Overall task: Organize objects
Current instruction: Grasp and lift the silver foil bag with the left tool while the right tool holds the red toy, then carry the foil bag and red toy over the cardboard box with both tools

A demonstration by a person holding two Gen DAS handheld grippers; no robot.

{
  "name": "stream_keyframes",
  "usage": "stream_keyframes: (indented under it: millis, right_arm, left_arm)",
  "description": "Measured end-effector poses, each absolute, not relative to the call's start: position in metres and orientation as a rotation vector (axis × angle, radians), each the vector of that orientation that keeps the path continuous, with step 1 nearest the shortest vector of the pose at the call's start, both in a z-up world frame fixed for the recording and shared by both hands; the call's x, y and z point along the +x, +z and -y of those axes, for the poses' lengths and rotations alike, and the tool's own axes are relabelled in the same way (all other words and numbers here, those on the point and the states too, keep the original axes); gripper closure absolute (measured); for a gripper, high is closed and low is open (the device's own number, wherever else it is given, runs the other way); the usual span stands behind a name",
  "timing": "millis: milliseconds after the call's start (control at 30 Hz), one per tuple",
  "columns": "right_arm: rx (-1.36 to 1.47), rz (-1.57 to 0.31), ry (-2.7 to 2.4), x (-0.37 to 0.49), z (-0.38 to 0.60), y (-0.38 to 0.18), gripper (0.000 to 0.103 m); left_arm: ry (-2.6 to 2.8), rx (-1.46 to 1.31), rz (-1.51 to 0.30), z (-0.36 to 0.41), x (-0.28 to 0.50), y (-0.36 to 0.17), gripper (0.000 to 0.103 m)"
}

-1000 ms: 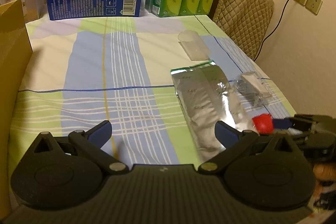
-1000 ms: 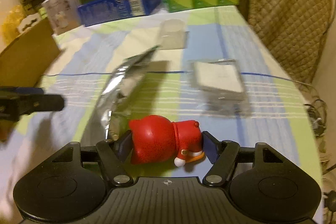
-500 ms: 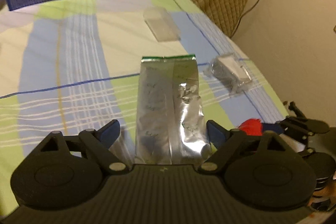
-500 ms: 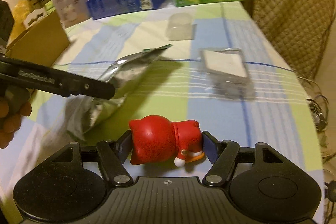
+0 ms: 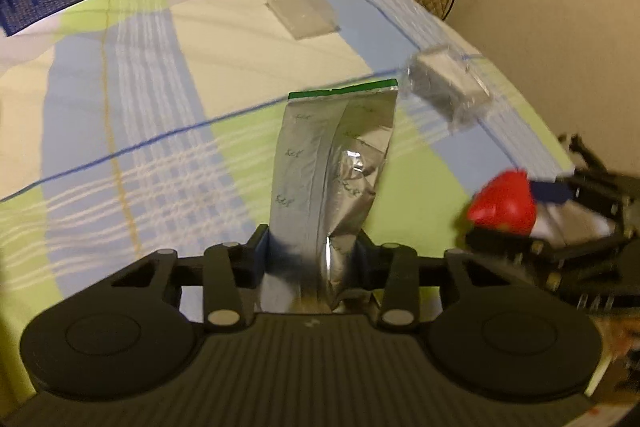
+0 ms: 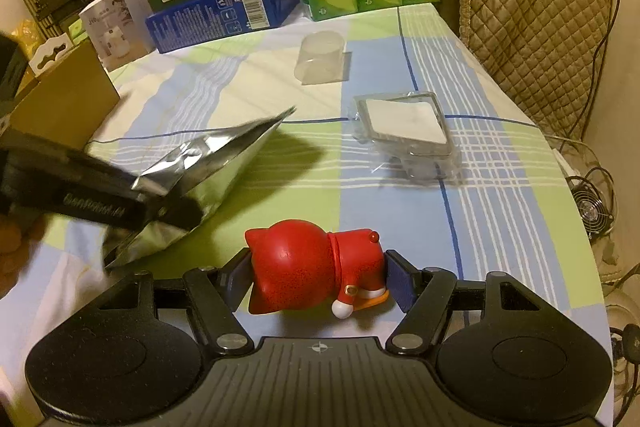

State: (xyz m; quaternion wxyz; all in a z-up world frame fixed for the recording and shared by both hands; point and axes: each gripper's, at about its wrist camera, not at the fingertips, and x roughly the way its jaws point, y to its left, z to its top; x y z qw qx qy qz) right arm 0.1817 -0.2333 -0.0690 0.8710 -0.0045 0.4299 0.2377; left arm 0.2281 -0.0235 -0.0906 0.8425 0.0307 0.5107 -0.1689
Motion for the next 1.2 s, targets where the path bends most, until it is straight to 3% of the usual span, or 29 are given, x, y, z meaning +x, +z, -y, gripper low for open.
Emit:
stream_keyframes:
  millis: [267, 333, 400, 633, 900, 1200]
  right_arm:
    - [0.006, -0.892, 0.49, 0.159, 0.236, -0.056, 0.037]
    - [0.009, -0.898, 0.484, 0.154, 0.237, -0.056, 0.037]
    - [0.011, -0.897, 0.478, 0.15, 0.239, -0.055, 0.037]
    - [0.017, -0.894, 0.46, 0.145, 0.245, -0.051, 0.037]
    - [0.019, -0.897, 0.452, 0.145, 0.244, -0.053, 0.037]
    - [0.036, -0.889, 0.441, 0.135, 0.239, -0.044, 0.037]
  left_arm:
    - [-0.33, 0.116, -1.125, 0.001, 0.174, -0.085, 0.066]
    - [-0.326, 0.122, -1.142, -0.001, 0.172, -0.085, 0.059]
    - [-0.334, 0.126, -1.147, 0.001, 0.174, -0.082, 0.041]
    - [-0.367, 0.19, -1.175, 0.015, 0.195, -0.085, 0.041]
    - [-0.37, 0.219, -1.189, 0.015, 0.197, -0.091, 0.063]
    - [-0.353, 0.151, -1.174, 0.004, 0.184, -0.078, 0.071]
